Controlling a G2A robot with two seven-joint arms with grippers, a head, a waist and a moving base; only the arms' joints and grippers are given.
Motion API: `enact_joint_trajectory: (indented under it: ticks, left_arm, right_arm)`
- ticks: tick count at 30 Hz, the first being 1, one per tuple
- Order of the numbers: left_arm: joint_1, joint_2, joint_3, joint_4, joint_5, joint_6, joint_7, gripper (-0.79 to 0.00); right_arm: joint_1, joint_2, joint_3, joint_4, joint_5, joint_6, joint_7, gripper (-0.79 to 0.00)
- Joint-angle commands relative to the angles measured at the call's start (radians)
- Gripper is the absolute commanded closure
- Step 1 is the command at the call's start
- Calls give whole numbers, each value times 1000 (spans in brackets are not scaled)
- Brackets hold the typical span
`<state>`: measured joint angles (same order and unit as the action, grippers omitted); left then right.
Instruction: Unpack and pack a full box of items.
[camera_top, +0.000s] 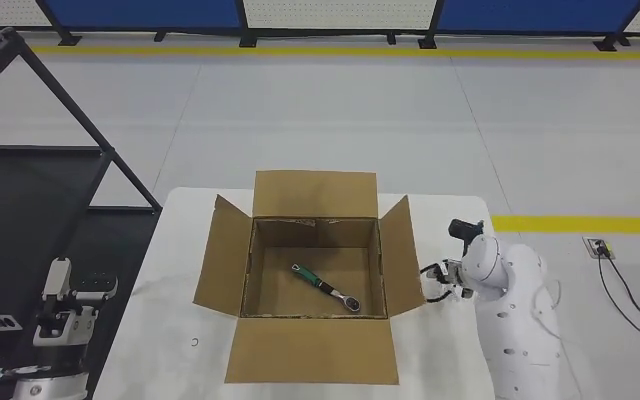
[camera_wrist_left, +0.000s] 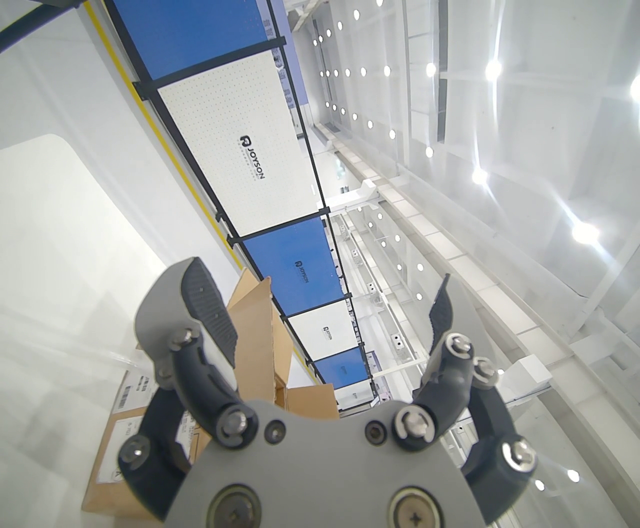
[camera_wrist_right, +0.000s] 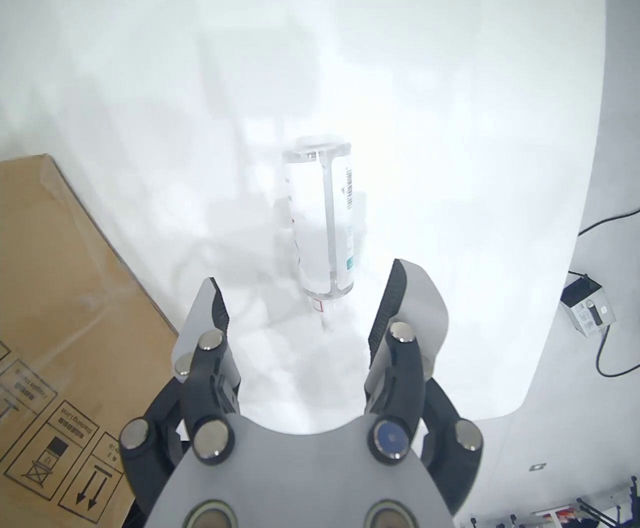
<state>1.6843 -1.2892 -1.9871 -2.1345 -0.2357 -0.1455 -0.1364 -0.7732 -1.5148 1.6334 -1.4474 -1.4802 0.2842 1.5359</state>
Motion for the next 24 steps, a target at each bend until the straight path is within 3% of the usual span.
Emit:
enact_joint_trajectory:
  ticks: [1, 7, 21, 24]
  left_arm:
    - [0, 0, 0, 0, 0, 0, 0, -785]
    - [0, 0, 0, 0, 0, 0, 0, -785]
    - [0, 0, 0, 0, 0, 0, 0, -785]
    - [0, 0, 0, 0, 0, 0, 0, -785]
  right_arm:
    - [-47, 1, 33, -88, 32, 0, 0, -591]
    - [-126, 2, 52, -187, 17, 0, 0, -622]
    - [11, 11, -62, 89, -34, -18, 0, -591]
    - [38, 14, -71, 146, -56, -20, 0, -533]
